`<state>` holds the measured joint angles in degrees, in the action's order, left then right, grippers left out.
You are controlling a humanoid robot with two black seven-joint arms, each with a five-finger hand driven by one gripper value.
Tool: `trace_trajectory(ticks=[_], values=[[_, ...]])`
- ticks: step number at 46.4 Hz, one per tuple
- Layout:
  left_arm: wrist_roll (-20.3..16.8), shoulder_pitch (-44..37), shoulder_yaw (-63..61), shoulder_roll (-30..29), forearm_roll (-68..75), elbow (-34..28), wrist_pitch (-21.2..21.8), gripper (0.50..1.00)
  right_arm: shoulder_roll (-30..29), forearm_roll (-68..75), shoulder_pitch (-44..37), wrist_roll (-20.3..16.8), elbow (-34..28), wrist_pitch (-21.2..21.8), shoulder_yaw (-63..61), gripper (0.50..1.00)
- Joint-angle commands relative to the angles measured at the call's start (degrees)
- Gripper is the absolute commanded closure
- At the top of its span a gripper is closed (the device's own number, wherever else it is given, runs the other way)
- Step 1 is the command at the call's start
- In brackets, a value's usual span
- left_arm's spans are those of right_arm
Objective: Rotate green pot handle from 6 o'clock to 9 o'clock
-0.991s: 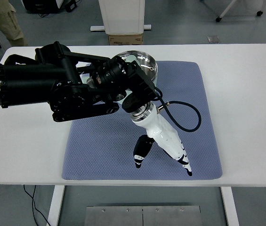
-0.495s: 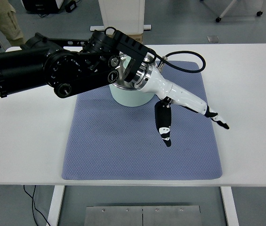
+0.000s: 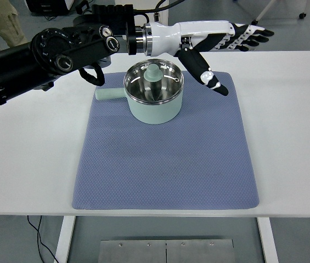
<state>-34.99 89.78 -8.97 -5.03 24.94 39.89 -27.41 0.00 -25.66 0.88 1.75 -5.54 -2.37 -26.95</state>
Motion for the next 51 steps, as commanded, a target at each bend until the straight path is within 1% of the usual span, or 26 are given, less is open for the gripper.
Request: trace_trajectory(ticks=[1,8,16,22,28,38,42,51], values=[[-0.01,-0.74,-0.08,-0.07,-2.79,-2.62,-0.10,0.500,0.00,0.00,0.00,0.00,0.00,0.00,0.05,0.500],[-0.01,-2.94,-0.35,-0.07,-8.15,-8.25,-0.54,0.500,0.00,0.00,0.00,0.00,0.00,0.00,0.05,0.500],[-0.01,-5.05,-0.79,-0.68,-13.16,-12.82,-1.24,0.500,0.00,0.00,0.00,0.00,0.00,0.00,0.05,0.500],[-0.01,-6.72,-0.79,-0.77,-16.24,-18.00,-2.91,0.500,0.00,0.00,0.00,0.00,0.00,0.00,0.05,0.500],[-0.01,-8.39,-0.70,-0.77,-17.12,-23.45,-4.84,0.500,0.00,0.00,0.00,0.00,0.00,0.00,0.05,0.500],[-0.01,-11.81,-0.61,-0.69,-17.91,-31.71,-6.87,0.500,0.00,0.00,0.00,0.00,0.00,0.00,0.05,0.500],[-0.01,-13.49,-0.52,-0.69,-17.91,-33.21,-6.87,0.500,0.00,0.00,0.00,0.00,0.00,0.00,0.05,0.500],[-0.01,-17.09,-0.17,-0.77,-18.00,-34.53,-6.08,0.500,0.00,0.00,0.00,0.00,0.00,0.09,0.05,0.500]])
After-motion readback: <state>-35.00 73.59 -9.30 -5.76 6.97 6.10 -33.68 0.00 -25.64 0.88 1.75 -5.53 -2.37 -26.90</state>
